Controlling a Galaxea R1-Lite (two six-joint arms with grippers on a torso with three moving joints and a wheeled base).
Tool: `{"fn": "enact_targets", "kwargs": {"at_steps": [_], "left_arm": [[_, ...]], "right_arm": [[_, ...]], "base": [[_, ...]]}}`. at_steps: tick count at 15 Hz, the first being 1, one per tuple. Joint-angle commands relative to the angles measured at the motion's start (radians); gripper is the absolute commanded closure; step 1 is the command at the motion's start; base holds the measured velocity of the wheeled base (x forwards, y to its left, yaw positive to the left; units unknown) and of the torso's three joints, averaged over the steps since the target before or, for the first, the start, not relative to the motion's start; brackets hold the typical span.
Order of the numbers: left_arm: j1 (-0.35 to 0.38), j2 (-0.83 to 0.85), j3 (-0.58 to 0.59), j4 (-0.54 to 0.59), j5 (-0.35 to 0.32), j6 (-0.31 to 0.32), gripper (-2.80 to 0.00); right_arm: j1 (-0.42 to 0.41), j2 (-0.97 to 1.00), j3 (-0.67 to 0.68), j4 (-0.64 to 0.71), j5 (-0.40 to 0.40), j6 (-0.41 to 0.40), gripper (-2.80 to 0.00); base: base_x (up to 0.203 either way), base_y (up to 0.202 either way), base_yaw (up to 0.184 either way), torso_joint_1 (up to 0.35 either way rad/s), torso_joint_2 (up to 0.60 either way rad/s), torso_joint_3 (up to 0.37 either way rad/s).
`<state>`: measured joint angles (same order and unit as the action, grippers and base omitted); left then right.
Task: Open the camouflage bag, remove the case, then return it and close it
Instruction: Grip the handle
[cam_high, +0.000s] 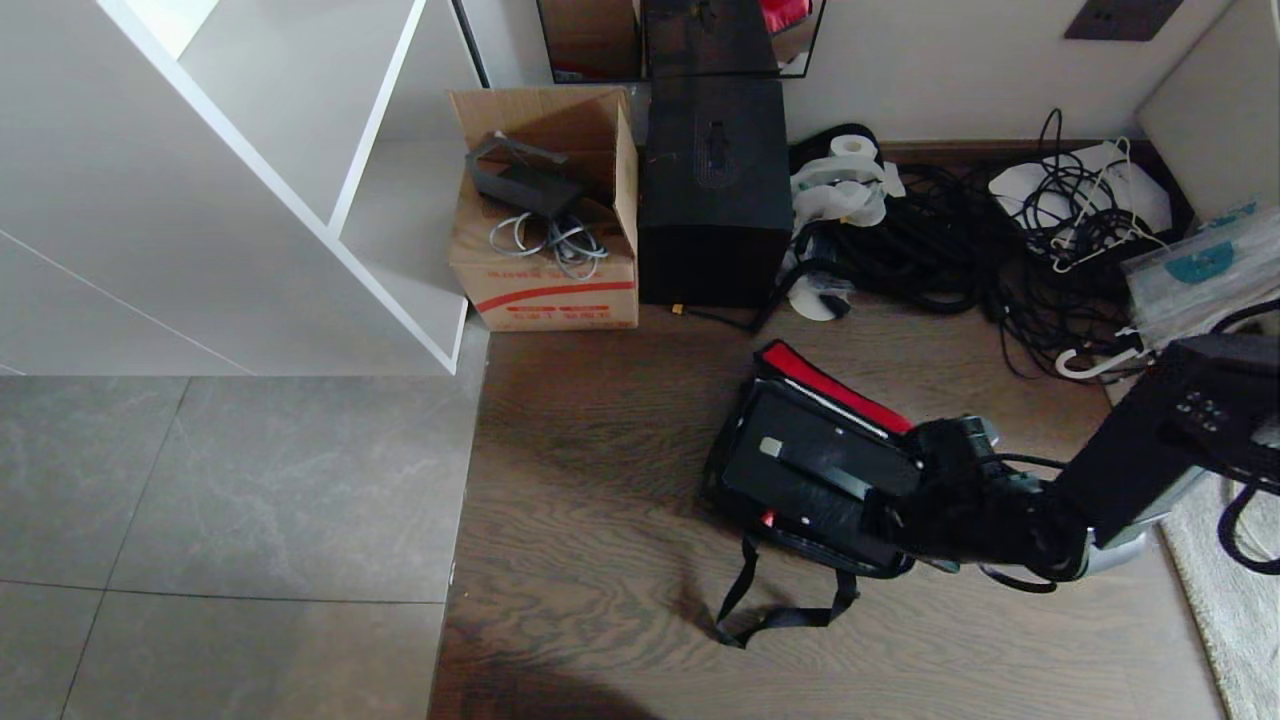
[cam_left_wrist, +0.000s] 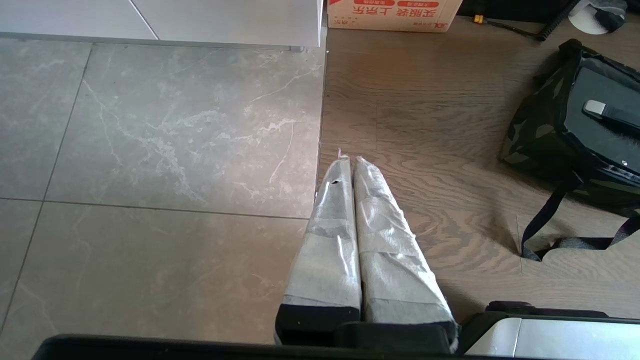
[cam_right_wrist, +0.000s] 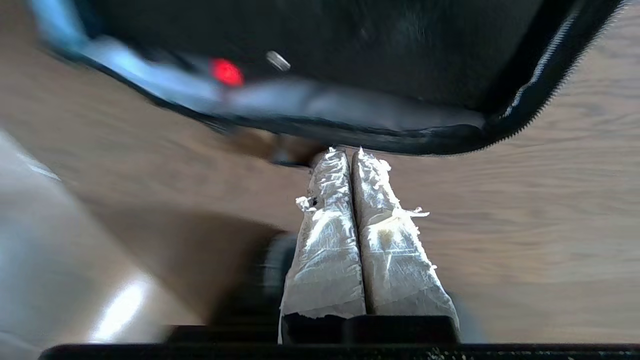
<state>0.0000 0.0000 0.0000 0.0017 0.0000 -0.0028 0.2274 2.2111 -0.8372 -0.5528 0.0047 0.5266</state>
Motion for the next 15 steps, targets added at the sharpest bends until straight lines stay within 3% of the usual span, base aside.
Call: {"fn": "enact_targets", "kwargs": {"at_steps": [1, 5, 11, 13, 15], "left_arm": [[0.000, 0.002, 0.000, 0.000, 0.000, 0.000, 0.00], [0.000, 0.002, 0.000, 0.000, 0.000, 0.000, 0.00], [0.000, 0.002, 0.000, 0.000, 0.000, 0.000, 0.00], [0.000, 0.002, -0.001, 0.000, 0.000, 0.000, 0.00], [0.000, 0.002, 0.000, 0.000, 0.000, 0.000, 0.00]], "right_arm": [[0.005, 0.093, -0.031, -0.002, -0.035, -0.043, 0.00], [0.006, 0.122, -0.037, 0.059, -0.068, -0.154, 0.00], [0.007, 0.070, -0.003, 0.036, -0.051, -0.167, 0.00], [0.006, 0.038, 0.061, -0.011, -0.026, -0.251, 0.00], [0.007, 0.048, 0.095, -0.118, 0.018, -0.262, 0.00]], "base": [[0.000, 0.000, 0.000, 0.000, 0.00, 0.000], [0.000, 0.000, 0.000, 0.000, 0.00, 0.000], [0.000, 0.000, 0.000, 0.000, 0.00, 0.000], [0.000, 0.000, 0.000, 0.000, 0.00, 0.000], [0.000, 0.000, 0.000, 0.000, 0.00, 0.000]]}}
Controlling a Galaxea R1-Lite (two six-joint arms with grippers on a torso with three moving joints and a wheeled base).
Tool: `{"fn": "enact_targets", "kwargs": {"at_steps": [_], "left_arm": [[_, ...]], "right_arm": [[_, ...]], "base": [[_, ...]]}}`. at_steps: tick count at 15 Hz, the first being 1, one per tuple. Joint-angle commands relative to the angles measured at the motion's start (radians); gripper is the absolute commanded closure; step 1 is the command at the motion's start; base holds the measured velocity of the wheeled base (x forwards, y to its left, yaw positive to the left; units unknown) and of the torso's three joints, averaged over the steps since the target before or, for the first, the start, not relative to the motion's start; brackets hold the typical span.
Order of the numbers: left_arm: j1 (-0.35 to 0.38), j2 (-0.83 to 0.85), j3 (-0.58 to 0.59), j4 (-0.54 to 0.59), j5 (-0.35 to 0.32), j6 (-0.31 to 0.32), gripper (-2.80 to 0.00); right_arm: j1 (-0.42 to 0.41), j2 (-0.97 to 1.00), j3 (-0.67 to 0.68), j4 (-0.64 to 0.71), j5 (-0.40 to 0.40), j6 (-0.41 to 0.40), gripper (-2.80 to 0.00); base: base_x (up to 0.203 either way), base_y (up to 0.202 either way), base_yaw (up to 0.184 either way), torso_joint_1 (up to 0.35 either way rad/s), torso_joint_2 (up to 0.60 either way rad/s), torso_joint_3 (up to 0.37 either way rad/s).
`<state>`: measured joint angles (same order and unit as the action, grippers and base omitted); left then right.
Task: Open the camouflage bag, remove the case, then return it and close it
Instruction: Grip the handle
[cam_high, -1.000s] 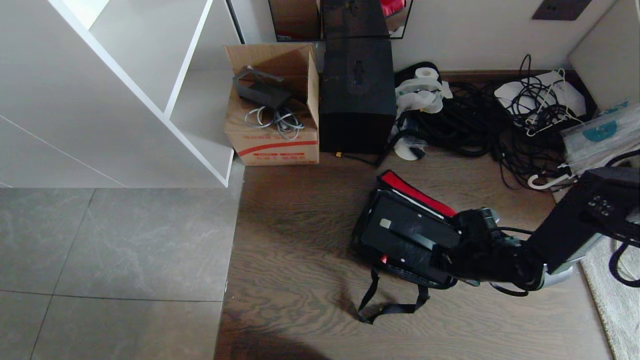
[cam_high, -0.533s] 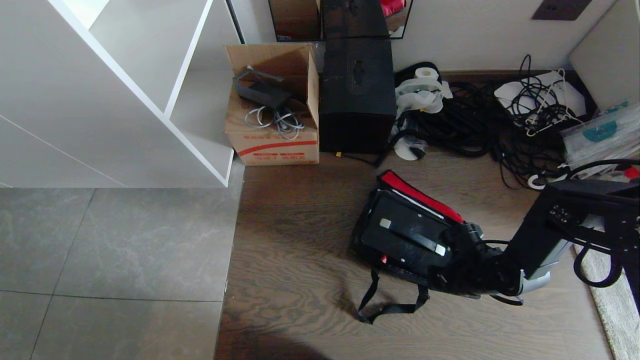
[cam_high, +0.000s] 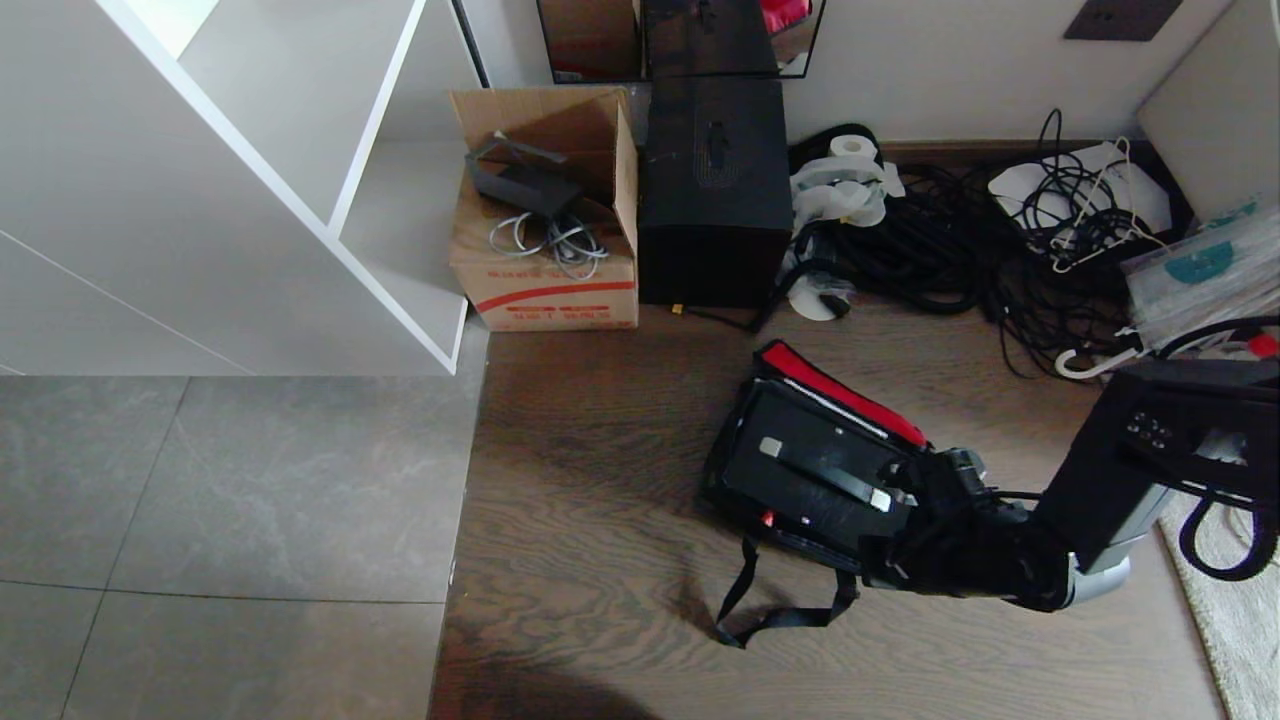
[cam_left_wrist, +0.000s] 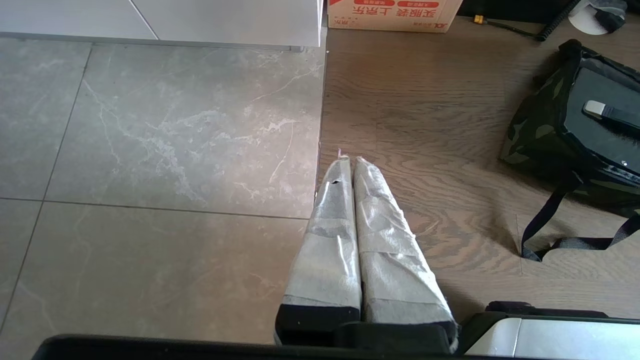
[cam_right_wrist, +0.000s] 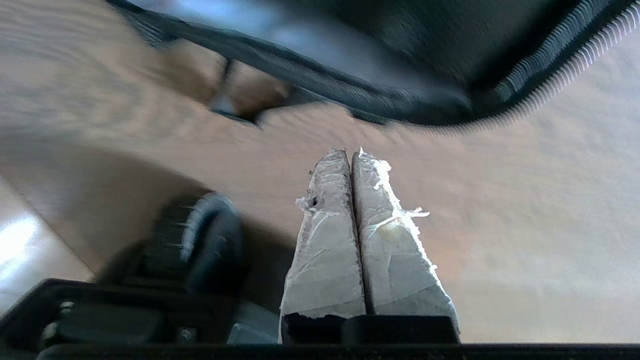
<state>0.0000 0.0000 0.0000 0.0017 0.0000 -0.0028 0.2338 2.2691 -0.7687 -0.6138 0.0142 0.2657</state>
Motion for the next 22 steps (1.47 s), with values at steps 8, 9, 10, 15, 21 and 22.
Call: {"fn": "enact_targets", "kwargs": {"at_steps": [8, 9, 10, 15, 21, 22], "left_arm": [[0.000, 0.002, 0.000, 0.000, 0.000, 0.000, 0.00], [0.000, 0.002, 0.000, 0.000, 0.000, 0.000, 0.00], [0.000, 0.002, 0.000, 0.000, 0.000, 0.001, 0.00], [0.000, 0.002, 0.000, 0.000, 0.000, 0.000, 0.00], [0.000, 0.002, 0.000, 0.000, 0.000, 0.001, 0.00], [0.000, 0.002, 0.000, 0.000, 0.000, 0.001, 0.00]], "right_arm": [[-0.002, 0.000, 0.100, -0.144, 0.011, -0.001, 0.00], [-0.002, -0.003, 0.113, -0.144, 0.010, 0.000, 0.00], [-0.002, -0.007, 0.120, -0.145, 0.010, 0.000, 0.00], [-0.002, -0.033, 0.123, -0.139, 0.010, 0.000, 0.00], [-0.002, -0.035, 0.114, -0.142, 0.018, 0.000, 0.00], [-0.002, -0.036, 0.117, -0.144, 0.018, 0.000, 0.00]], "base": [[0.000, 0.000, 0.000, 0.000, 0.00, 0.000], [0.000, 0.000, 0.000, 0.000, 0.00, 0.000], [0.000, 0.000, 0.000, 0.000, 0.00, 0.000], [0.000, 0.000, 0.000, 0.000, 0.00, 0.000], [0.000, 0.000, 0.000, 0.002, 0.00, -0.154], [0.000, 0.000, 0.000, 0.002, 0.00, -0.196]]}}
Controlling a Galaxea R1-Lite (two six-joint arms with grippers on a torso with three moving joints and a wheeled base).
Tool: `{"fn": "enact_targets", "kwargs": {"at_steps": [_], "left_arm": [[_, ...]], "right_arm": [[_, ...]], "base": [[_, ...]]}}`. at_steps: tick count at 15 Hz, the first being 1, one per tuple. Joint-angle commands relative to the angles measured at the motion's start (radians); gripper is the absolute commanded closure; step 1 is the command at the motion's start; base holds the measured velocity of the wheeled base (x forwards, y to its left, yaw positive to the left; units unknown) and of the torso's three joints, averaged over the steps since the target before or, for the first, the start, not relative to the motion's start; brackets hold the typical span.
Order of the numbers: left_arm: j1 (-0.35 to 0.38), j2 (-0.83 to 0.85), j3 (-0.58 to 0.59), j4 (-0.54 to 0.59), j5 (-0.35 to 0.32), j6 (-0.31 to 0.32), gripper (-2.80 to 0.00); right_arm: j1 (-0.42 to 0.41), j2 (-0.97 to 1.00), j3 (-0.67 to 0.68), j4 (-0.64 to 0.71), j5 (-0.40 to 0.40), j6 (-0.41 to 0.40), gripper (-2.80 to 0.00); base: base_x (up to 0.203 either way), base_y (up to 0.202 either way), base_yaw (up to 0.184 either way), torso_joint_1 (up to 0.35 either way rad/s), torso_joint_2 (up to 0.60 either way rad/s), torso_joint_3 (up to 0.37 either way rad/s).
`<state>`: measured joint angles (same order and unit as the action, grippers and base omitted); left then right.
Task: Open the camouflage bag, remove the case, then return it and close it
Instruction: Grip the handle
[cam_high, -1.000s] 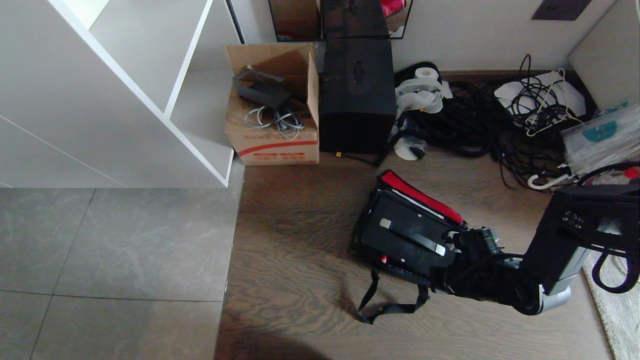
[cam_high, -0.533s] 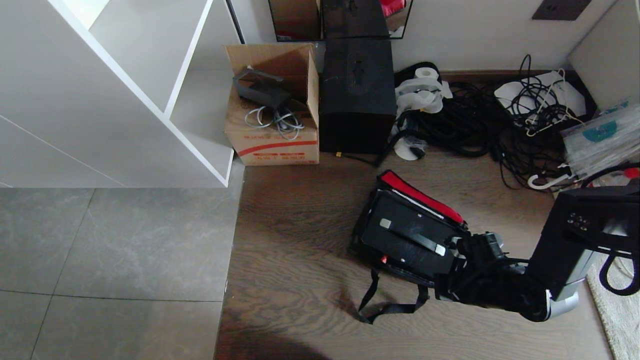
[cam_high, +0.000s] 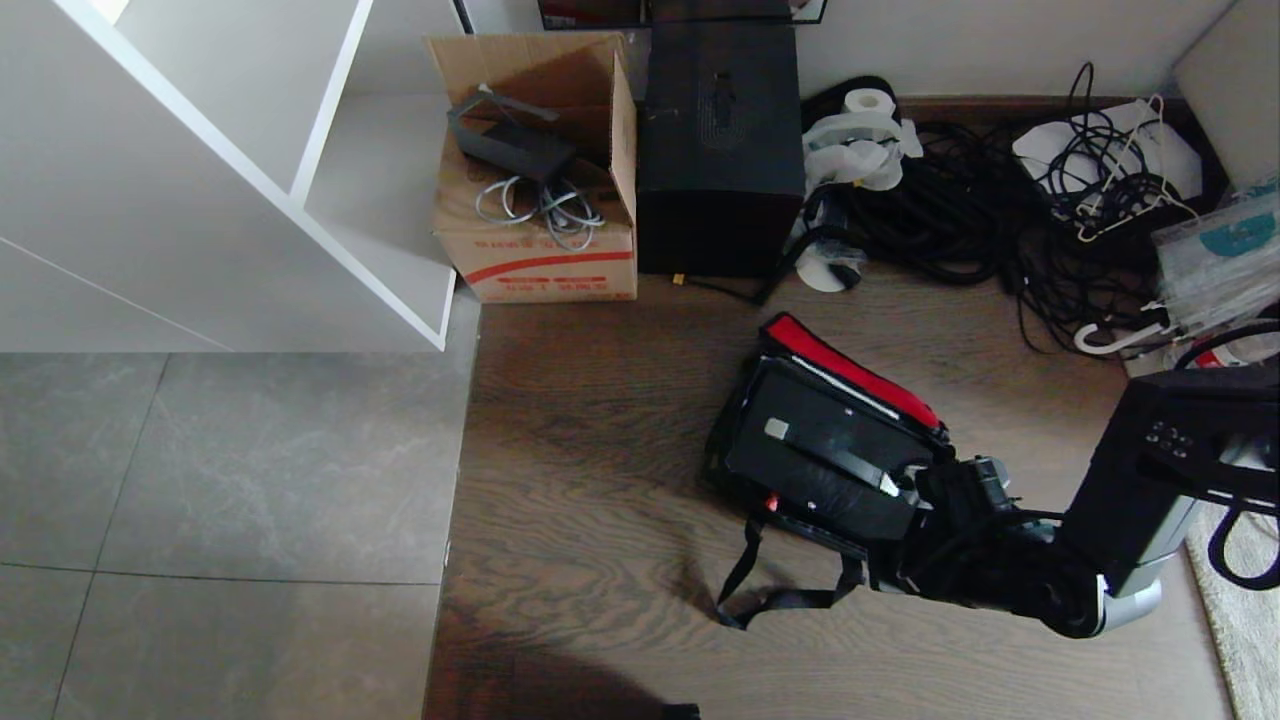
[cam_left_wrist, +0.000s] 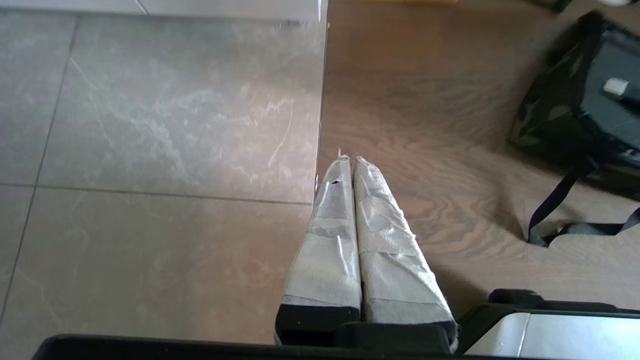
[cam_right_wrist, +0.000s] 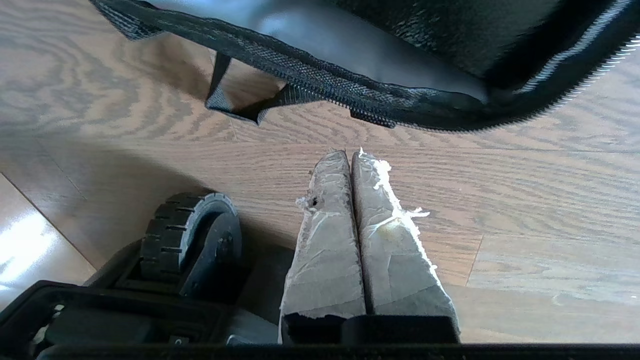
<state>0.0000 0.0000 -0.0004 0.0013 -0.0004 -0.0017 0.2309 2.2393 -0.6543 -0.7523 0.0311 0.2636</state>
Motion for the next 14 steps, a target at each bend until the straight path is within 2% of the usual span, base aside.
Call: {"fn": "enact_targets", "kwargs": {"at_steps": [1, 8, 14], "left_arm": [[0.000, 0.002, 0.000, 0.000, 0.000, 0.000, 0.00], [0.000, 0.002, 0.000, 0.000, 0.000, 0.000, 0.00], [0.000, 0.002, 0.000, 0.000, 0.000, 0.000, 0.00]], "right_arm": [[0.001, -0.007, 0.001, -0.007, 0.002, 0.002, 0.00], [0.001, -0.028, -0.002, -0.010, 0.007, 0.002, 0.00], [0.001, -0.030, -0.024, -0.012, 0.013, 0.011, 0.00]], "base": [[0.000, 0.000, 0.000, 0.002, 0.00, -0.194], [0.000, 0.000, 0.000, 0.002, 0.00, -0.201], [0.000, 0.000, 0.000, 0.001, 0.00, -0.036]]}}
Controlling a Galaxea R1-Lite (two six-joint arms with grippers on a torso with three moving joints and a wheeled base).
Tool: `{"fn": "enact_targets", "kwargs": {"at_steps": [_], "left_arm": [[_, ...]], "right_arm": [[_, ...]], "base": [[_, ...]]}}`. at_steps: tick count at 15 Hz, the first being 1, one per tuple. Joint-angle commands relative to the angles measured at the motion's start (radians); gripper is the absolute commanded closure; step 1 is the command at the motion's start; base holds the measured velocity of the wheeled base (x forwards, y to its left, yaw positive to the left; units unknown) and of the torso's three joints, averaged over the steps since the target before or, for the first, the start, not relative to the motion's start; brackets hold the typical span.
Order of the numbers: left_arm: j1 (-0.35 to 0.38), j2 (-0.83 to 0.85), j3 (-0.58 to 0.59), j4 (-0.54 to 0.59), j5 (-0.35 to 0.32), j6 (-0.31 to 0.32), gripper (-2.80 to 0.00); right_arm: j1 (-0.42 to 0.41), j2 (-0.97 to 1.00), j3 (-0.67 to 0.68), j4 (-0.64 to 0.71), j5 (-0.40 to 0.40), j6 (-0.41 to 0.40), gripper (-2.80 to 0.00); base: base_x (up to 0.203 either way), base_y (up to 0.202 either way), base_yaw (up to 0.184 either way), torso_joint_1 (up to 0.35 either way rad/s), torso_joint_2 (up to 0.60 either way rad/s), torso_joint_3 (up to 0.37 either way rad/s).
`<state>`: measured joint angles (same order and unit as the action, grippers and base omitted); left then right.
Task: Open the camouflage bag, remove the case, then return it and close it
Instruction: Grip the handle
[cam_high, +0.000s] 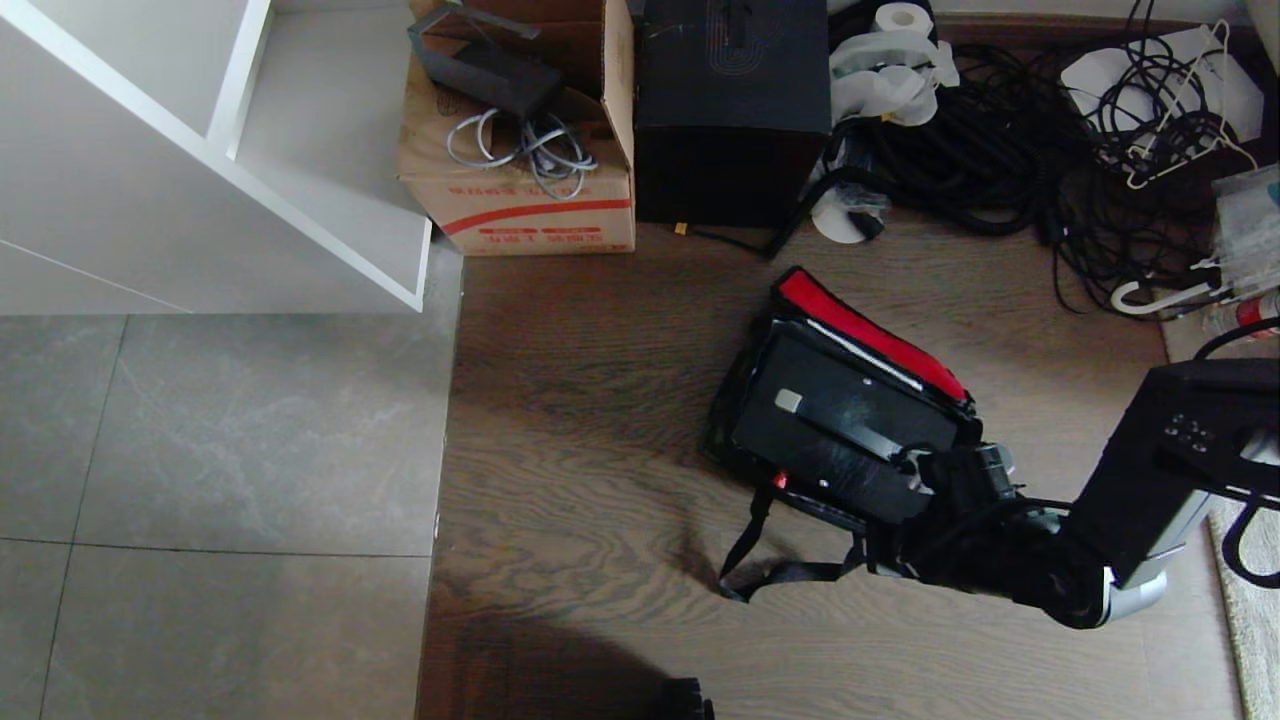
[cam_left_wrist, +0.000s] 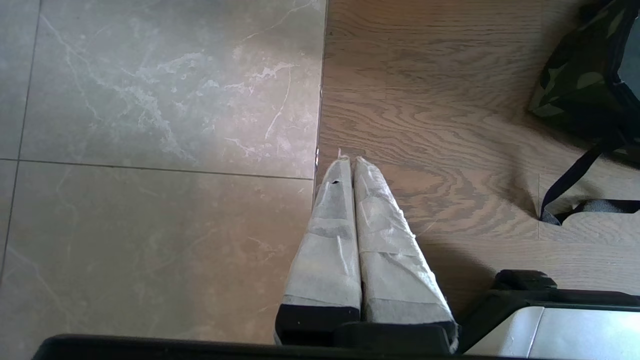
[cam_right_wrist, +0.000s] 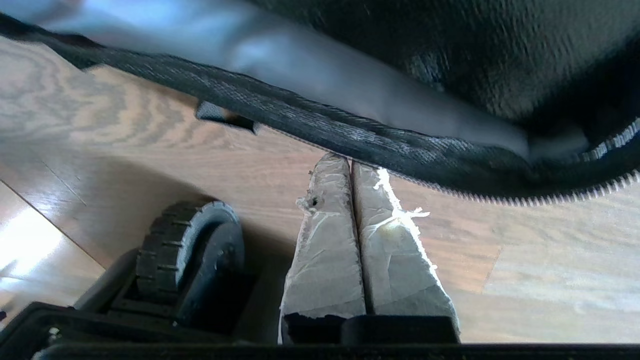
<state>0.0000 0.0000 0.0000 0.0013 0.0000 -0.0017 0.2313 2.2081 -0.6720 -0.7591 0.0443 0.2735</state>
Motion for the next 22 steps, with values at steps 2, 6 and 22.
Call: {"fn": "enact_targets", "kwargs": {"at_steps": [2, 6, 22], "left_arm": [[0.000, 0.002, 0.000, 0.000, 0.000, 0.000, 0.00], [0.000, 0.002, 0.000, 0.000, 0.000, 0.000, 0.00], [0.000, 0.002, 0.000, 0.000, 0.000, 0.000, 0.00]], "right_arm": [[-0.005, 0.020, -0.024, -0.025, -0.008, 0.006, 0.00], [-0.016, 0.031, -0.078, -0.063, -0.029, 0.033, 0.00], [-0.067, -0.244, -0.028, -0.030, 0.215, 0.002, 0.00]], "base": [[0.000, 0.000, 0.000, 0.000, 0.00, 0.000], [0.000, 0.000, 0.000, 0.000, 0.00, 0.000], [0.000, 0.000, 0.000, 0.000, 0.00, 0.000]]}}
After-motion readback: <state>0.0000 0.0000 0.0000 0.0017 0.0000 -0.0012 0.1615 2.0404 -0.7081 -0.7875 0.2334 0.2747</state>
